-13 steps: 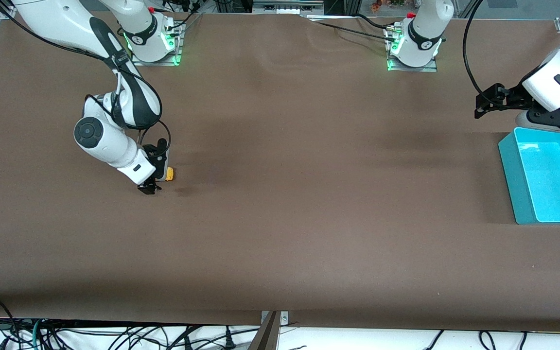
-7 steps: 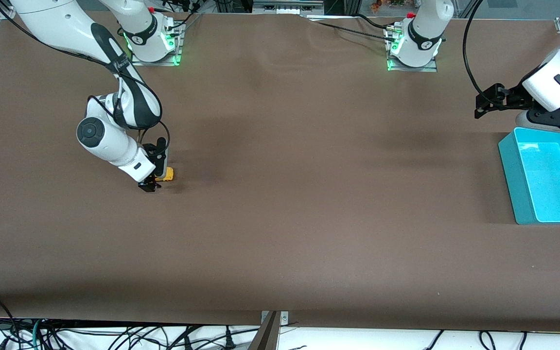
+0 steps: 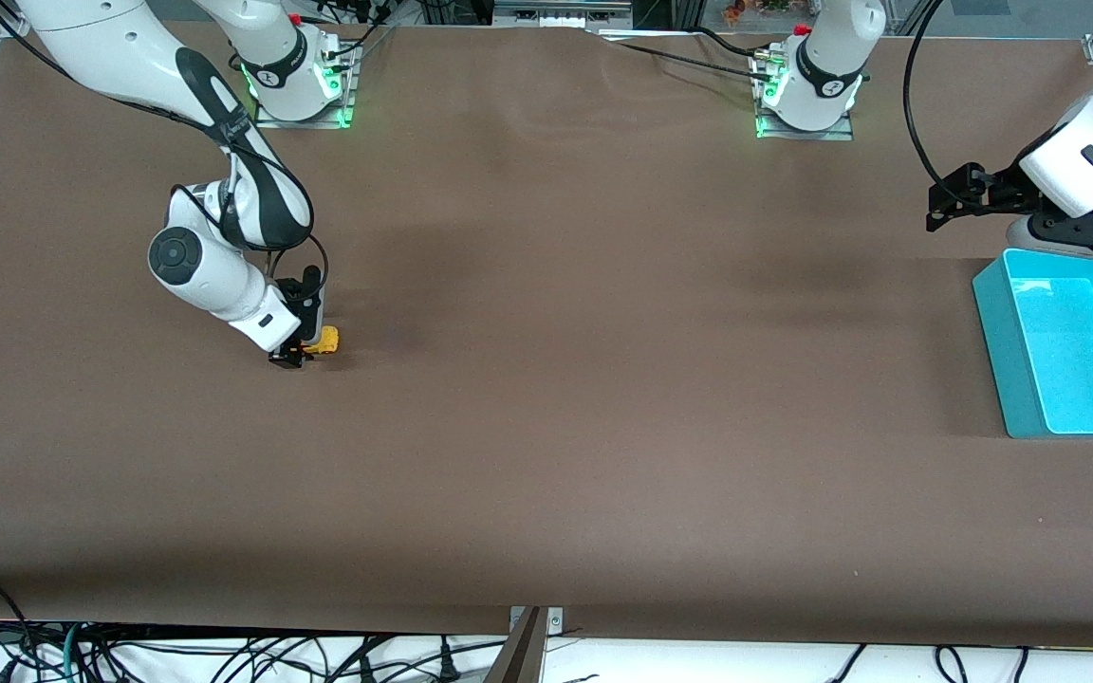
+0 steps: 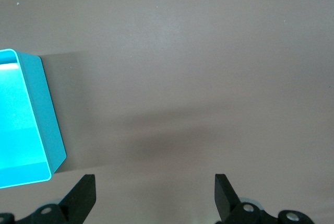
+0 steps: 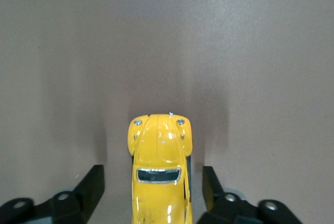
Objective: Wind and store yellow beetle car
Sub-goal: 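Close the right gripper on the yellow car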
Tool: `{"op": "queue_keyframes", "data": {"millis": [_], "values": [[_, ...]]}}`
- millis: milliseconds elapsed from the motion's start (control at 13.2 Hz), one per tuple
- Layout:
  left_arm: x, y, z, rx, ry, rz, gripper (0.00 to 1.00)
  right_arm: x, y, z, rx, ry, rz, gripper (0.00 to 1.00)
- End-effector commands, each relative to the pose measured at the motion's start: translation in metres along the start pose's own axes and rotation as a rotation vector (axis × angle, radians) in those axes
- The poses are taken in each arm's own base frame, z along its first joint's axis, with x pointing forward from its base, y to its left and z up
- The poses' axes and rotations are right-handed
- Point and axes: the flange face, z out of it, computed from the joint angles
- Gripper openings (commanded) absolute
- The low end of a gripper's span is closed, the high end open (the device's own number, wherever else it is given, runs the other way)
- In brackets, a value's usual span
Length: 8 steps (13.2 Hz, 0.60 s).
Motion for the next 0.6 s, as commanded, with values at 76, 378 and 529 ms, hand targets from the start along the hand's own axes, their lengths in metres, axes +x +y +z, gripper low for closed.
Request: {"op": "queue_keyframes", "data": {"millis": [76, 378, 529], "values": [[0.0002, -0.0021, -0.0062, -0.009, -0.003, 0.012, 1.00, -0.0068, -0.0071, -0.0060, -0.017, 0.002, -0.013, 0.60], [0.0002, -0.0021, -0.0062, -0.009, -0.003, 0.012, 1.00, -0.0067, -0.0072, -0.0080, -0.020, 0.001, -0.015, 0.41], [0.0002, -0.0021, -0.0062, -0.009, -0.003, 0.012, 1.00, -0.0067, -0.0074, -0.0091, -0.021, 0.001, -0.015, 0.35]]}}
